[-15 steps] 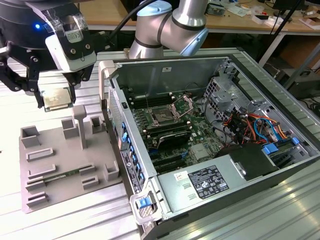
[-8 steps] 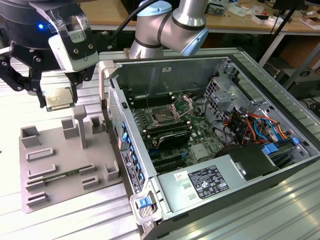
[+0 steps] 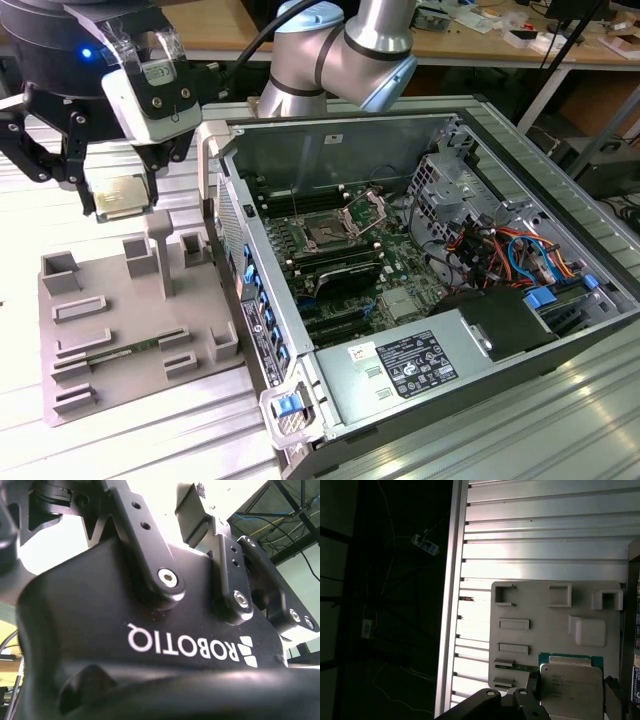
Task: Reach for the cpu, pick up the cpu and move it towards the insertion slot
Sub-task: 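Pick up the cpu and move it towards the insertion slot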
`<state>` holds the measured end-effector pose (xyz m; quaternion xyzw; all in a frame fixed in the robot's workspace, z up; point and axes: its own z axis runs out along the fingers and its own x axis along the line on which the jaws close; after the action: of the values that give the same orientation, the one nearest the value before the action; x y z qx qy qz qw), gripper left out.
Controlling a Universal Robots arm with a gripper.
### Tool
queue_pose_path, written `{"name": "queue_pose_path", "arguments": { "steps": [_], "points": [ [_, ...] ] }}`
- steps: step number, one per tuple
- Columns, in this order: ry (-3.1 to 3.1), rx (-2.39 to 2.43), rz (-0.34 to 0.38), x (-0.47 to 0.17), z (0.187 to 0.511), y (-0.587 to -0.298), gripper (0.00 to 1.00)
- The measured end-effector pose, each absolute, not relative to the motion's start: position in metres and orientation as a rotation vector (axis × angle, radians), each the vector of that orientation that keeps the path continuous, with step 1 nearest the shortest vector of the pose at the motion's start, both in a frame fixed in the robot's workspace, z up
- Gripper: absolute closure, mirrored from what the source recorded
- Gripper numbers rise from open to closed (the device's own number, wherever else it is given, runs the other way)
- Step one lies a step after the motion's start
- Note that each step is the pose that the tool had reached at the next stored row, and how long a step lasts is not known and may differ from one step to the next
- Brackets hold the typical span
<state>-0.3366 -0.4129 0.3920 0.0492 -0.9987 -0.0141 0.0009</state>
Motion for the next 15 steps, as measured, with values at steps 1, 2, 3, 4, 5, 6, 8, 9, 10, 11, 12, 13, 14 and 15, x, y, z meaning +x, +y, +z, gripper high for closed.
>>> {"name": "queue_pose_path", "arguments": {
  "steps": [1, 2, 3, 4, 5, 6, 8, 9, 10, 11, 12, 13, 14, 15],
  "points": [
    [-3.136, 0.154, -0.044, -0.3364, 0.392, -0.4129, 0.45],
    [-3.136, 0.154, -0.044, -0.3359, 0.3919, -0.4129, 0.45],
    [-3.136, 0.155, -0.044, -0.3355, 0.3919, -0.4129, 0.45],
    [-3.136, 0.155, -0.044, -0.3352, 0.3919, -0.4129, 0.45],
    [-3.136, 0.155, -0.044, -0.3348, 0.3919, -0.4129, 0.45],
    [-3.136, 0.154, -0.044, -0.3346, 0.3919, -0.4129, 0.45],
    [-3.136, 0.154, -0.044, -0.3341, 0.3919, -0.4129, 0.45],
    [-3.136, 0.154, -0.044, -0.3339, 0.3918, -0.4129, 0.45],
    [-3.136, 0.154, -0.044, -0.3337, 0.3918, -0.4129, 0.45],
    [-3.136, 0.155, -0.044, -0.3334, 0.3917, -0.4129, 0.45],
    [-3.136, 0.155, -0.044, -0.3331, 0.3918, -0.4129, 0.45],
    [-3.136, 0.154, -0.044, -0.333, 0.3917, -0.4129, 0.45],
    [-3.136, 0.155, -0.044, -0.3326, 0.3916, -0.4129, 0.45],
    [-3.136, 0.155, -0.044, -0.3324, 0.3916, -0.4129, 0.45]
  ]
}}
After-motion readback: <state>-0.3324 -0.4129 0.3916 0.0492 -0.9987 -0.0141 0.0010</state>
